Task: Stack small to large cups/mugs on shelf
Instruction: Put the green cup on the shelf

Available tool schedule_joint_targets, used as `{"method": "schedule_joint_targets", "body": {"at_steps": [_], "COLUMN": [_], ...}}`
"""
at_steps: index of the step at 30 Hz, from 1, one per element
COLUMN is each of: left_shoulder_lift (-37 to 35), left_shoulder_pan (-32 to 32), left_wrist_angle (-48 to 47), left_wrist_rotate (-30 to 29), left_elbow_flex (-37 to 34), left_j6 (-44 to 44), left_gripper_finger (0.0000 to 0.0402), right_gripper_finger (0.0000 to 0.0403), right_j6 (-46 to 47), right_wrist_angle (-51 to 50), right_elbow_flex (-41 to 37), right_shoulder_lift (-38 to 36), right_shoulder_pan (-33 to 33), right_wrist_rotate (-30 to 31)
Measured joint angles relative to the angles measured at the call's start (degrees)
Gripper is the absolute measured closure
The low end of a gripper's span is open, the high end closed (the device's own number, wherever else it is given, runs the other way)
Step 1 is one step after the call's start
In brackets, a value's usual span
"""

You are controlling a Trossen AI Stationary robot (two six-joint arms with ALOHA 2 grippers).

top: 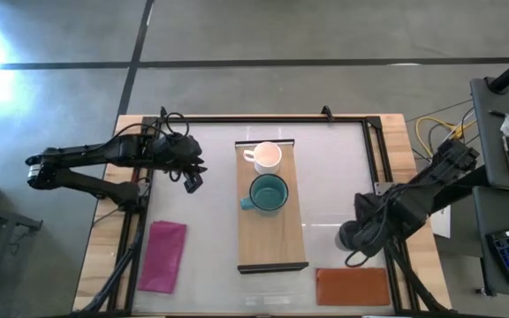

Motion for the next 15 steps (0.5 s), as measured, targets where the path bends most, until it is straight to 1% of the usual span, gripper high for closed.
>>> {"method": "schedule_joint_targets", "body": {"at_steps": [4, 7, 11, 15], "left_shoulder_lift": [0.0, 0.0, 0.0, 0.0], "left_shoulder_pan": [0.0, 0.0, 0.0, 0.0], "left_wrist_angle": [0.0, 0.0, 0.0, 0.0], "left_wrist_rotate": [0.0, 0.0, 0.0, 0.0], "left_elbow_flex": [0.0, 0.0, 0.0, 0.0], "left_j6": [0.0, 0.0, 0.0, -0.3], "left_gripper_finger": [0.0287, 0.0287, 0.0287, 0.0287], "right_gripper_finger": [0.0394, 0.0394, 0.0394, 0.0394], "right_j6": [-1.7, -6.3, -16.4, -28.5], "right_wrist_angle": [-2.4, -2.9, -2.8, -2.8], "right_elbow_flex": [7.1, 12.7, 20.3, 28.1], "right_shoulder_lift": [0.6, 2.4, 6.8, 12.8], "right_shoulder_pan": [-0.7, -2.3, -6.2, -11.4], "right_wrist_rotate": [6.1, 9.8, 12.8, 14.1]}}
